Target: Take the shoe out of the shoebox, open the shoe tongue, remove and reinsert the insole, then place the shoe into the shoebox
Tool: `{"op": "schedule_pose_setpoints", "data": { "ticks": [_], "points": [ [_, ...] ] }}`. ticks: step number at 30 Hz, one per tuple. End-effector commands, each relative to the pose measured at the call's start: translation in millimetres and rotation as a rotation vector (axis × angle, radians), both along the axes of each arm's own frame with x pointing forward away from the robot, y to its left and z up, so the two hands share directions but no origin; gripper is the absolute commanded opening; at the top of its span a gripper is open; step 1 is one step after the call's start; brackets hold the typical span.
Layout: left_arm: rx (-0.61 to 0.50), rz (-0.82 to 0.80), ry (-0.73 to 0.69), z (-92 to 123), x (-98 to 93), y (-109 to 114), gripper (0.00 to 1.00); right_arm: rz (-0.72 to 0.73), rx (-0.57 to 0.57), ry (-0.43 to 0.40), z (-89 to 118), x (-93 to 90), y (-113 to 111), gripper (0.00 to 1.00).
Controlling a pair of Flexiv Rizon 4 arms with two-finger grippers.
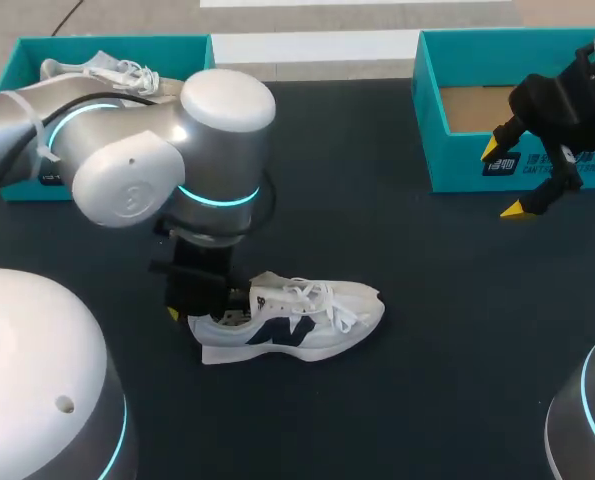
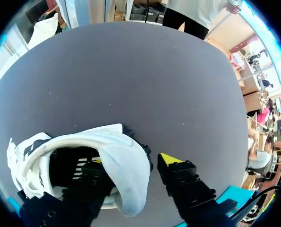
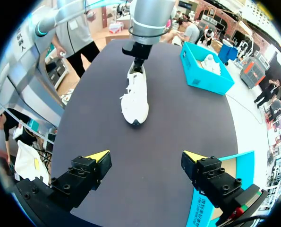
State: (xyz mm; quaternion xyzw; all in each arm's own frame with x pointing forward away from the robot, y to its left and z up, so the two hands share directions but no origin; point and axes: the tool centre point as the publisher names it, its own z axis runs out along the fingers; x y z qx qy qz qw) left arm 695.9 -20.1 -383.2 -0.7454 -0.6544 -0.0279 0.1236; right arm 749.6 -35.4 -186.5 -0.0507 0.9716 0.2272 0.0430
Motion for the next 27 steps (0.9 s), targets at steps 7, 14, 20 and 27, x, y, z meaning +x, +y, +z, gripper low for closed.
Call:
{"op": "schedule_pose_setpoints", "data": {
  "ticks": [7, 14, 20, 27],
  "points": [
    [-0.104, -0.009, 0.036, 22.8, -4.1, 2.6, 1.0, 0.0, -0.003, 0.002, -0.4, 1.2, 0.9, 1.0],
    [-0.27, 0.074, 0.061, 57.0, -2.2, 8.1, 1.0, 0.0, -0.003, 0.002, -0.4, 1.2, 0.9, 1.0],
    [-0.422, 0.169, 0.108, 84.5, -3.3, 13.7, 1.0, 0.0, -0.003, 0.002, -0.4, 1.2, 0.9, 1.0],
    [-0.49, 0.171, 0.183, 91.8, -10.8, 14.8, 1.0, 0.0, -0.003, 0.002, -0.4, 1.2, 0.9, 1.0]
  ]
}}
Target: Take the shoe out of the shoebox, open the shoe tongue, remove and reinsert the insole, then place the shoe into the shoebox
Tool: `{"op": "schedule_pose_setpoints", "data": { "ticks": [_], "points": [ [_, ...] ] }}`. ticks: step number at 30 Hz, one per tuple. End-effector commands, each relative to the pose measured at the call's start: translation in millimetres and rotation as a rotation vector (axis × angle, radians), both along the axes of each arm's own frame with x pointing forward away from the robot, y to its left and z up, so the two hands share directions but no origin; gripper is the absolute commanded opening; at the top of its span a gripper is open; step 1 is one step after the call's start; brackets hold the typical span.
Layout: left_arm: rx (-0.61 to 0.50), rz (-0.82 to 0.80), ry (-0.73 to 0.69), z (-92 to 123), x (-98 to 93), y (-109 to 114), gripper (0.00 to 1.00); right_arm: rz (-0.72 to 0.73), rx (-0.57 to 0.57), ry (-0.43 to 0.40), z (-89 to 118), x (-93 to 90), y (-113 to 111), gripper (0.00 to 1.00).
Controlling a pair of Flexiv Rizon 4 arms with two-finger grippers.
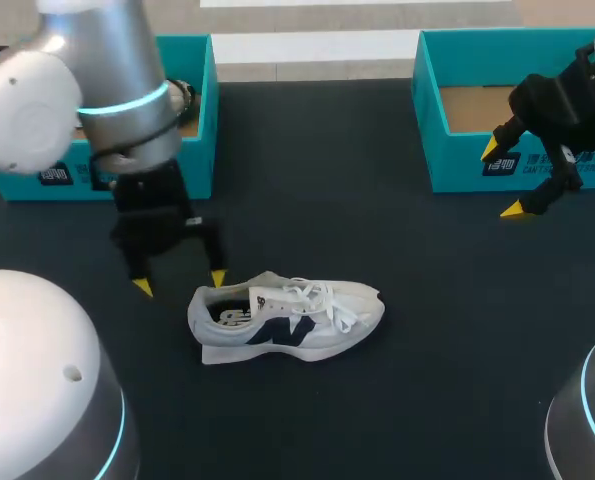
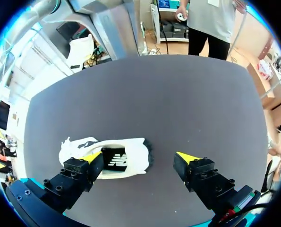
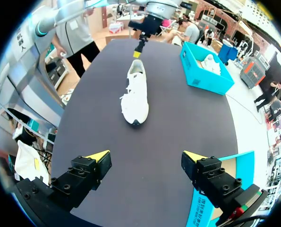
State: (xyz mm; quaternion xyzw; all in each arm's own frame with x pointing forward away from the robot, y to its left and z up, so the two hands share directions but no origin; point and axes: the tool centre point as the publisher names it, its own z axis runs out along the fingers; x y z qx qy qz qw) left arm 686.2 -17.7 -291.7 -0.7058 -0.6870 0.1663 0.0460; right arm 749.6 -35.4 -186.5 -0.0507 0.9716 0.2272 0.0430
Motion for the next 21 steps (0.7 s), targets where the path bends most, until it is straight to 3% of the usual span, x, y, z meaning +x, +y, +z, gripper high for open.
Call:
{"op": "schedule_pose_setpoints", "data": {
  "ticks": [1, 10, 17, 21],
  "points": [
    [-0.123, 0.037, 0.001, 0.2, -1.1, 12.5, 1.0, -0.001, -0.003, 0.002, -0.4, 1.2, 0.9, 1.0],
    [-0.123, 0.037, 0.001, 0.2, -1.1, 12.5, 1.0, -0.001, -0.003, 0.002, -0.4, 1.2, 0.9, 1.0],
    [-0.214, 0.265, 0.176, 14.1, 1.7, 43.4, 1.0, -0.001, -0.003, 0.002, -0.4, 1.2, 0.9, 1.0],
    [-0.188, 0.388, 0.263, 13.9, -2.5, 50.1, 1.0, -0.001, -0.003, 0.002, -0.4, 1.2, 0.9, 1.0]
  ]
}}
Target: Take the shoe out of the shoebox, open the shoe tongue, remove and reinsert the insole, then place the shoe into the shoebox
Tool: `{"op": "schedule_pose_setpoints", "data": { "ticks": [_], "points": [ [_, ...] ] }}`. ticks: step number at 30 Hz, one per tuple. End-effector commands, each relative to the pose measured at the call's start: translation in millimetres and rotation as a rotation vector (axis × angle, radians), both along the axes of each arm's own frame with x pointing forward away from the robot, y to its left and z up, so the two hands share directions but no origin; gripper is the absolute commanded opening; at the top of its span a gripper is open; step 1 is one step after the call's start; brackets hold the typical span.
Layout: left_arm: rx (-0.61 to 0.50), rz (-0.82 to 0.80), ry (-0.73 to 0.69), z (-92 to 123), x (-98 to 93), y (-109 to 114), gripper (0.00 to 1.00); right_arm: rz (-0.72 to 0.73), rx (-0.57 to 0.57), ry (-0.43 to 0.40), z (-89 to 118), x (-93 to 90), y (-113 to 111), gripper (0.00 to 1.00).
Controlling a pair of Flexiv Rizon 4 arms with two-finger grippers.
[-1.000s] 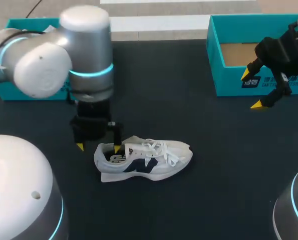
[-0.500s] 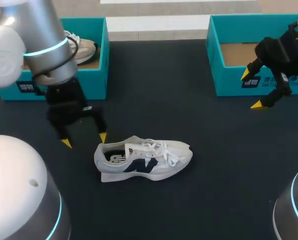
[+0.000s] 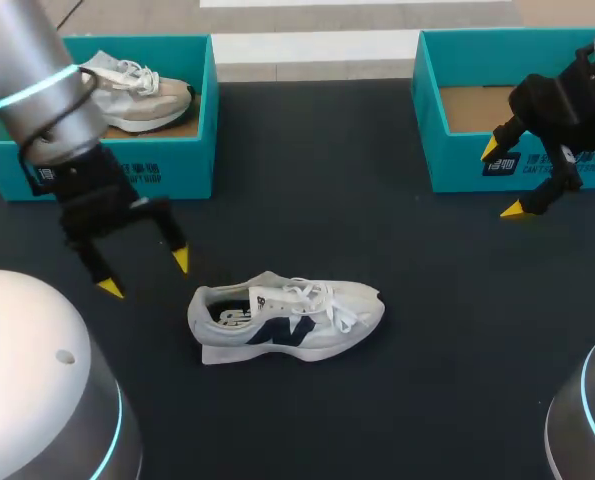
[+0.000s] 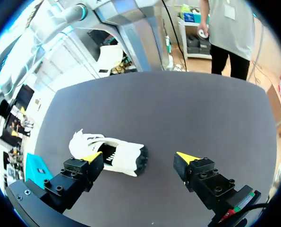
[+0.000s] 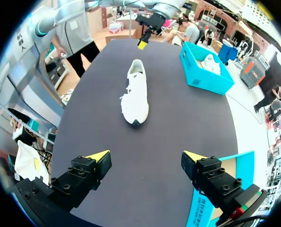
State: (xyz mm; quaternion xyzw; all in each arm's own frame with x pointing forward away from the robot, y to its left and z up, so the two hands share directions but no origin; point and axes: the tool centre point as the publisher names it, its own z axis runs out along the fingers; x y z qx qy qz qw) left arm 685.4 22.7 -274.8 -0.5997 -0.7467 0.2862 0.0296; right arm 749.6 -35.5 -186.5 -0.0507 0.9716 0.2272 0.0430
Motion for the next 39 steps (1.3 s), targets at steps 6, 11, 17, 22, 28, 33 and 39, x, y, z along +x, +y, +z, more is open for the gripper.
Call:
{"op": "schedule_pose_setpoints", "data": {
  "ticks": [6, 11, 17, 22, 28, 33, 39],
  "points": [
    [-0.126, 0.332, 0.223, -7.5, -5.1, 29.0, 1.0, 0.0, -0.003, 0.002, -0.4, 1.2, 1.0, 1.0],
    [-0.278, 0.512, 0.353, -11.7, -13.0, 45.8, 1.0, 0.0, -0.003, 0.002, -0.4, 1.2, 1.0, 1.0],
    [-0.304, 0.513, 0.381, -12.6, -16.4, 49.5, 1.0, 0.0, -0.003, 0.002, -0.4, 1.2, 1.0, 1.0],
    [-0.304, 0.513, 0.381, -12.6, -16.4, 49.5, 1.0, 0.0, -0.003, 0.002, -0.4, 1.2, 1.0, 1.0],
    [-0.304, 0.513, 0.381, -12.6, -16.4, 49.5, 1.0, 0.0, -0.003, 0.002, -0.4, 1.2, 1.0, 1.0],
    [-0.304, 0.513, 0.381, -12.6, -16.4, 49.5, 1.0, 0.0, -0.003, 0.002, -0.4, 1.2, 1.0, 1.0],
    [-0.304, 0.513, 0.381, -12.6, -16.4, 49.5, 1.0, 0.0, -0.003, 0.002, -0.4, 1.2, 1.0, 1.0]
  ]
}}
